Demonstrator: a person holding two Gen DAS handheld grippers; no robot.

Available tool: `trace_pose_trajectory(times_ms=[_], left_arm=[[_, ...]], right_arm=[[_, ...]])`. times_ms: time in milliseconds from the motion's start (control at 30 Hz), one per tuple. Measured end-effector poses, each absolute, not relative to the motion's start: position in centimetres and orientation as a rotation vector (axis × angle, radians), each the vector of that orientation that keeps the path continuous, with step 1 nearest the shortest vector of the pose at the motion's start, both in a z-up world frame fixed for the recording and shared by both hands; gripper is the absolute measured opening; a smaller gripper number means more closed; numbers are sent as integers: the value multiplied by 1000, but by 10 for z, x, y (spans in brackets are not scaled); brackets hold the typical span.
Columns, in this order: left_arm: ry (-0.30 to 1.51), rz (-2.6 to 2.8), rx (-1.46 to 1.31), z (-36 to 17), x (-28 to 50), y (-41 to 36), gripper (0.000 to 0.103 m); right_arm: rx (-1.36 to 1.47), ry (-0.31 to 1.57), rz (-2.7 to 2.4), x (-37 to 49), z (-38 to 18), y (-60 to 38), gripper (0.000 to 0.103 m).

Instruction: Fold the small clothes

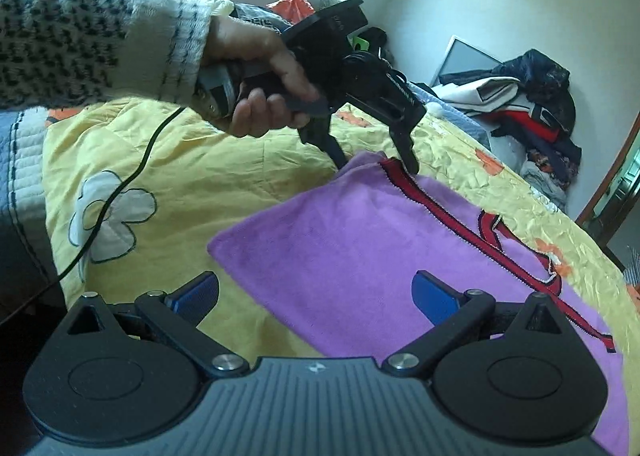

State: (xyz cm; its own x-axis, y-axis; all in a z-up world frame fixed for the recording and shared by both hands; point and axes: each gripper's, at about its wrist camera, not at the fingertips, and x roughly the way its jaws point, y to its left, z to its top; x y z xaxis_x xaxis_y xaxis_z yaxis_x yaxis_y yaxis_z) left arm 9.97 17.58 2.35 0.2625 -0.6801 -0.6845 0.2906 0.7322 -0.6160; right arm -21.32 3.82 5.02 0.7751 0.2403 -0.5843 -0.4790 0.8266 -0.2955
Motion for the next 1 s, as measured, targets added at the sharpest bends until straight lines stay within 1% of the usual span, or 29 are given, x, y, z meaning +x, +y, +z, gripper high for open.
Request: trace_pose_trajectory(times_ms=[33, 67, 100, 267, 300, 333, 367, 400, 433, 567, 600, 633, 667, 700, 867, 1000], left_arm=[[1142, -691, -384, 23, 102, 171, 25], [1151, -690, -369, 22, 103, 169, 15], [1160, -693, -368, 21, 104, 168, 14], [1145, -689, -387, 21, 102, 173, 13], [1144, -683, -392, 21, 101, 174, 13], [1144, -681, -400, 22, 101, 176, 13], [1145, -679, -413, 21, 101, 177, 13], [1146, -674, -418, 21, 102, 177, 13], [1145, -669, -419, 21, 101, 178, 13], [1151, -653, -452, 17, 101, 181, 13], [1153, -652, -466, 16, 101, 183, 13], [1155, -647, -482, 14, 101, 184, 13], [1157, -641, -501, 13, 100, 186, 13], [1158, -637, -514, 13, 100, 187, 13], [1143, -616, -542, 26, 96, 186, 13], [1128, -605, -531, 49, 93, 175, 12]], right_arm=[[-448, 556, 404, -212, 50, 39, 103], [-443, 557, 408, -211, 50, 41, 103], [-443, 560, 414, -209, 49, 43, 103], [-528, 539, 435, -207, 38, 65, 103], [-553, 543, 445, -207, 34, 69, 101], [-564, 547, 454, -207, 30, 72, 95], [-560, 552, 463, -206, 28, 75, 91], [-548, 570, 481, -204, 25, 76, 80], [-534, 585, 492, -201, 22, 78, 72], [-488, 594, 505, -194, 22, 81, 54], [-491, 592, 513, -194, 21, 83, 41], [-488, 594, 521, -193, 20, 84, 25], [-478, 603, 528, -193, 21, 86, 17], [-477, 604, 526, -193, 21, 88, 12], [-424, 564, 513, -195, 31, 79, 8], [-300, 516, 506, -193, 56, 52, 7]])
